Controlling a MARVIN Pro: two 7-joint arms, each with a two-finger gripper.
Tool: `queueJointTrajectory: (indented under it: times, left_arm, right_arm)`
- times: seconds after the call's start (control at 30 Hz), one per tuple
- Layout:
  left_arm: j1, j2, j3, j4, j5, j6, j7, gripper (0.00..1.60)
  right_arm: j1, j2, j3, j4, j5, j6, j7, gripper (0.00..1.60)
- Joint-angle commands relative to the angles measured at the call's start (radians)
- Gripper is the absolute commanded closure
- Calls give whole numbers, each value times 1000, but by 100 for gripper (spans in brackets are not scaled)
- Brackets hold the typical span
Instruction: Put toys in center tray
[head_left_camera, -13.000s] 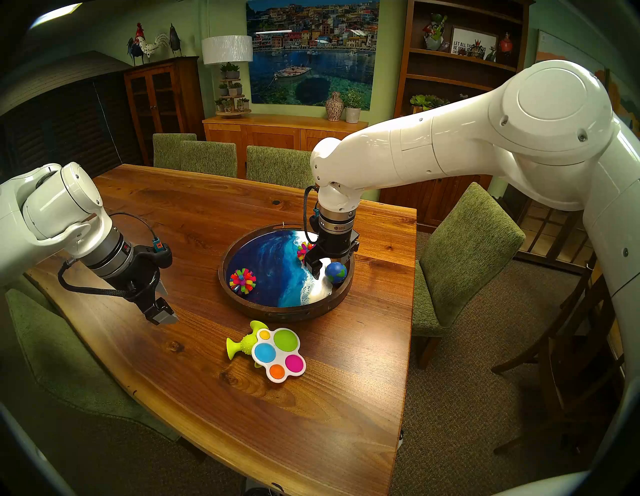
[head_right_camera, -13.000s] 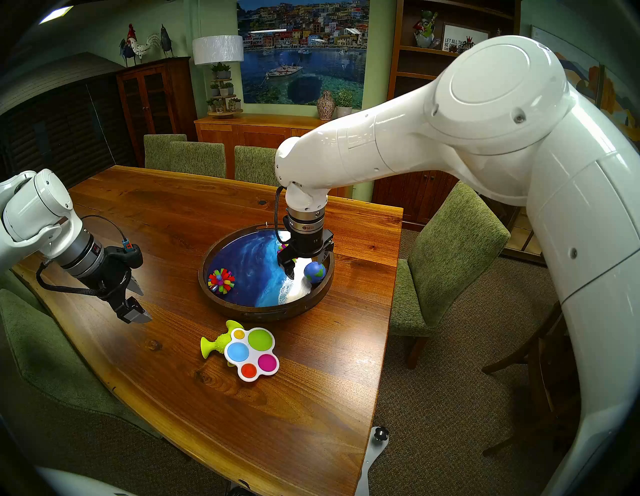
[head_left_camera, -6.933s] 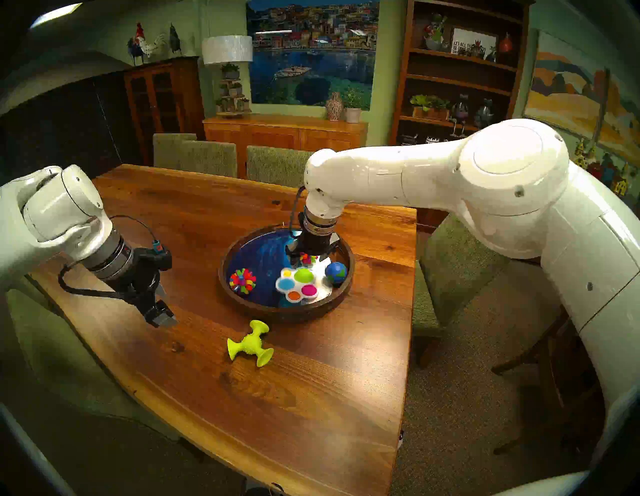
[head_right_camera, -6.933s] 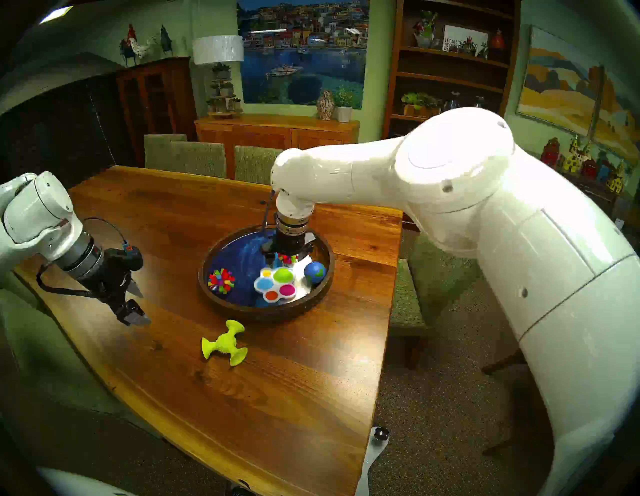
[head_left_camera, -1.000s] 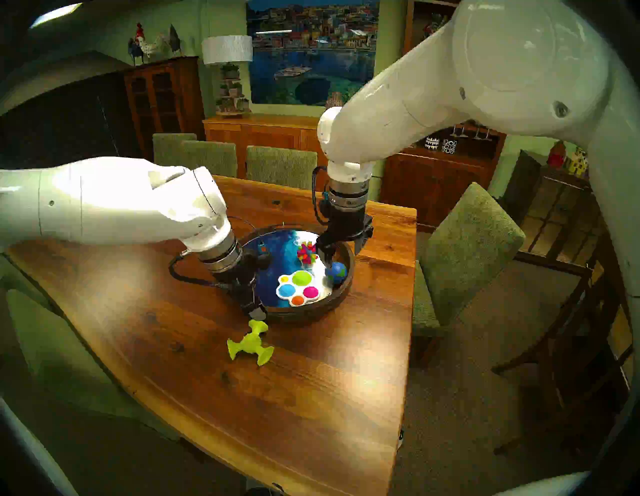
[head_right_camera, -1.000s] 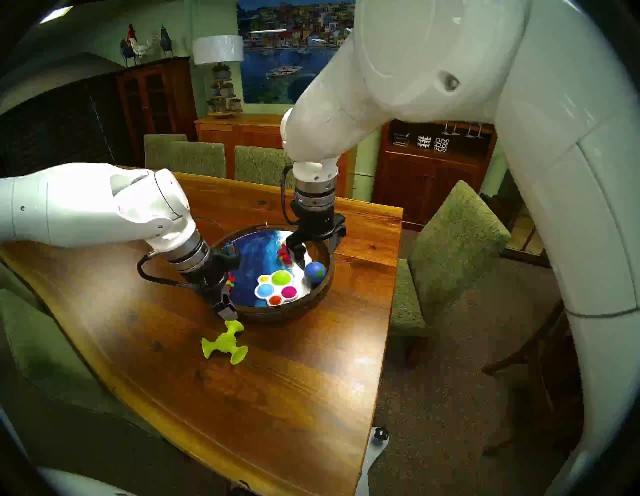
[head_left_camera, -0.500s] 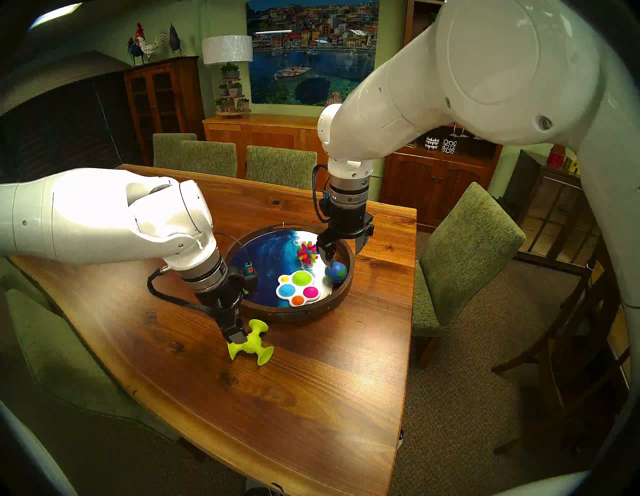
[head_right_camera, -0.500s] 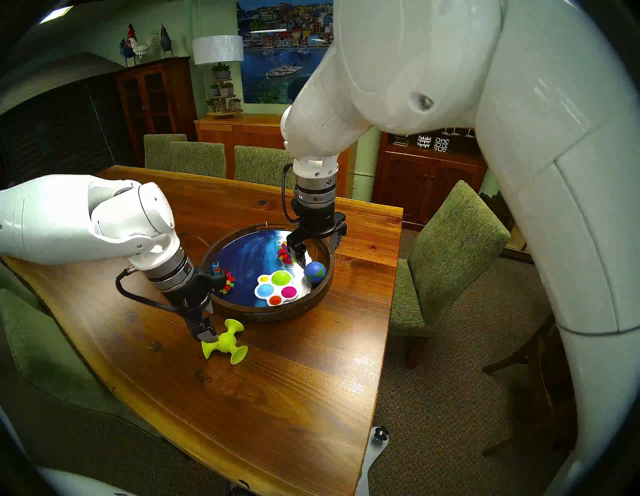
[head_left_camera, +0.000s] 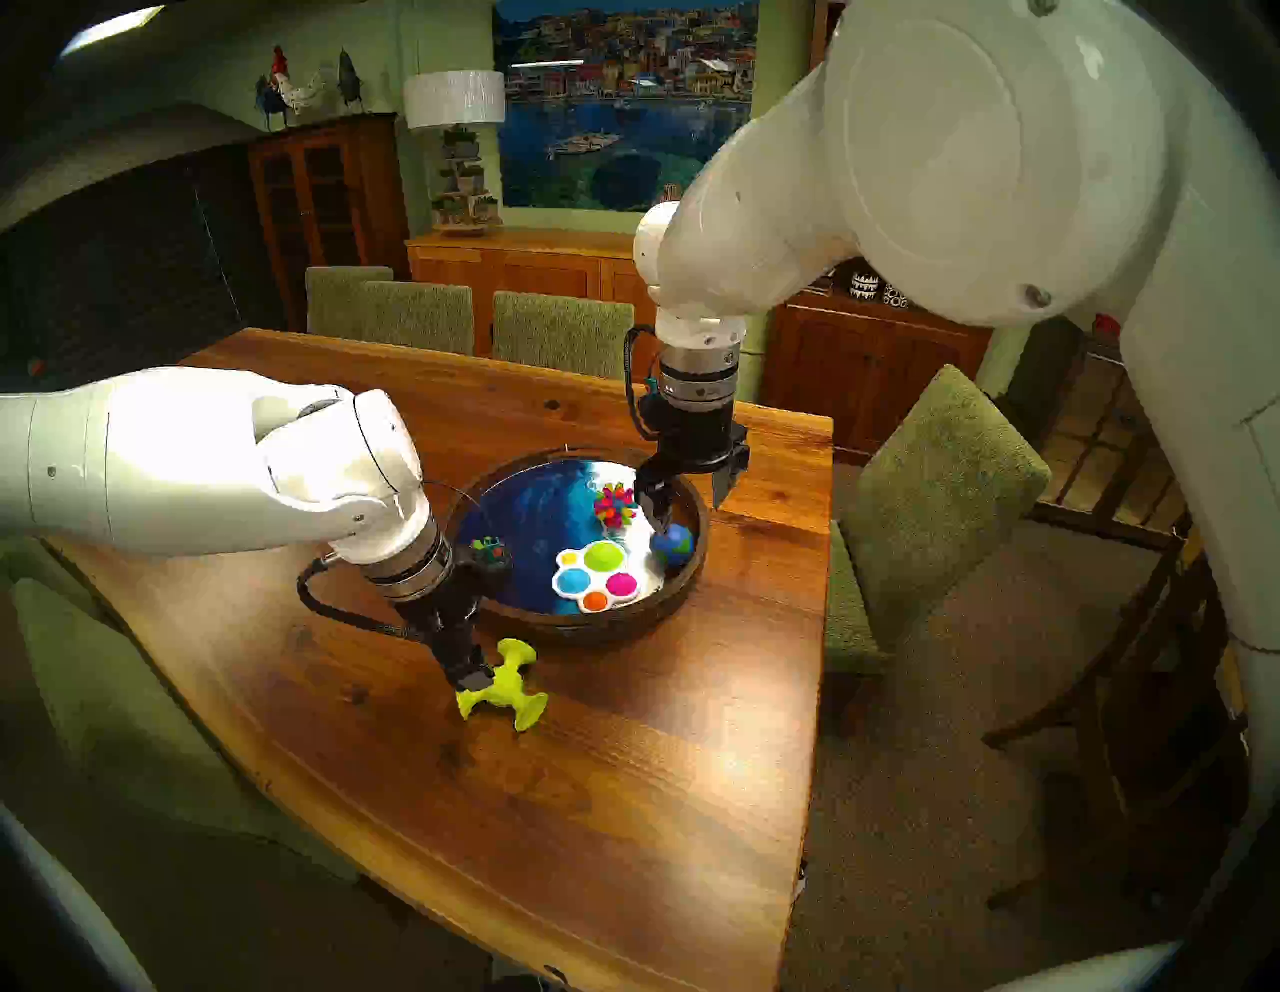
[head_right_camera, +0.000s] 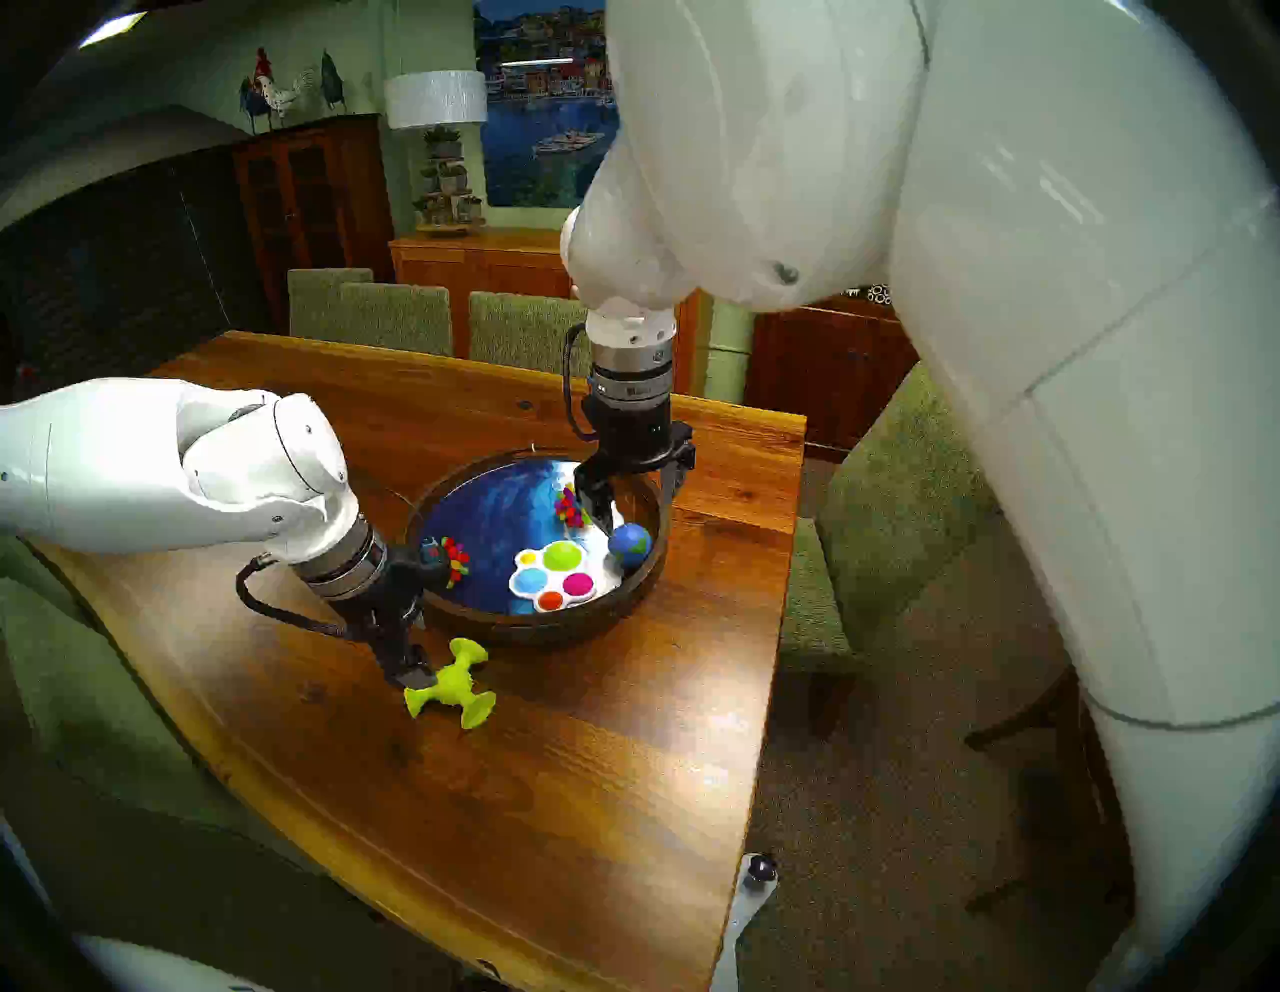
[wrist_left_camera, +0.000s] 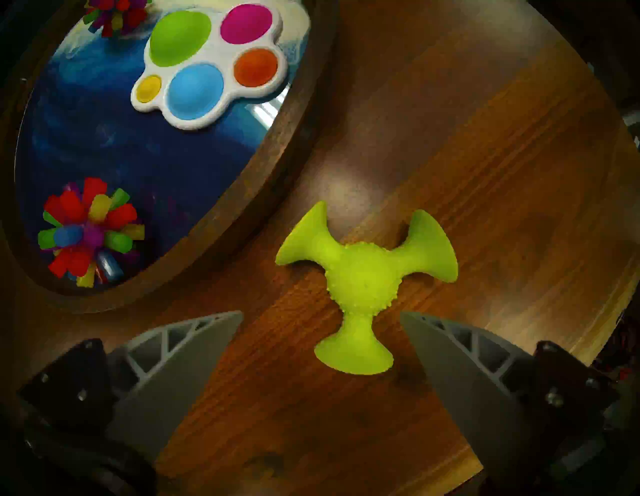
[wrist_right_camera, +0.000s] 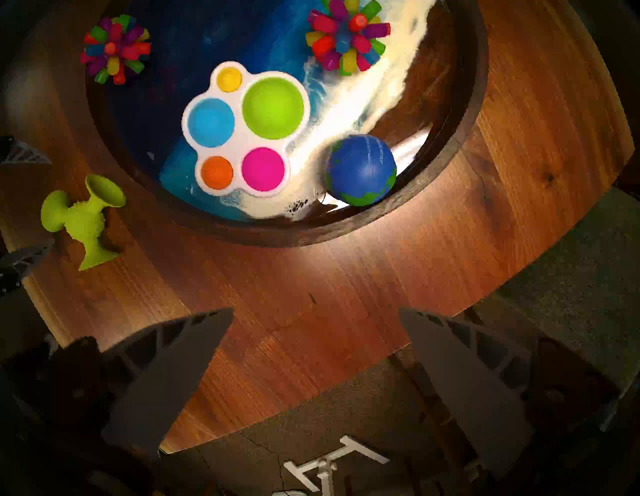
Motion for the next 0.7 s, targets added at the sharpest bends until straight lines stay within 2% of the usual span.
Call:
queueJointTrajectory:
  times: [0.0, 0.17, 0.57, 0.6, 0.63, 0.67]
  left_arm:
    - [8, -21, -24, 0, -21, -7, 21, 0]
    - [39, -35, -20, 6, -26, -14, 62, 0]
    - [94, -60, -20, 15, -47, -27, 128, 0]
    - [96, -60, -20, 15, -48, -27, 130, 65]
    - [97, -60, -19, 14, -48, -29, 132, 89]
    - [99, -60, -19, 14, -49, -29, 135, 127]
  right_arm:
    - [6, -28, -69, 46, -19, -1, 73, 0]
    - [-4, -30, -105, 57, -17, -1, 104, 0]
    - [-10, -30, -125, 60, -8, -1, 113, 0]
    - [-10, -30, -125, 60, -8, -1, 112, 0]
    - [-9, -30, -123, 59, -6, -1, 107, 0]
    - [-10, -30, -126, 60, -7, -1, 111, 0]
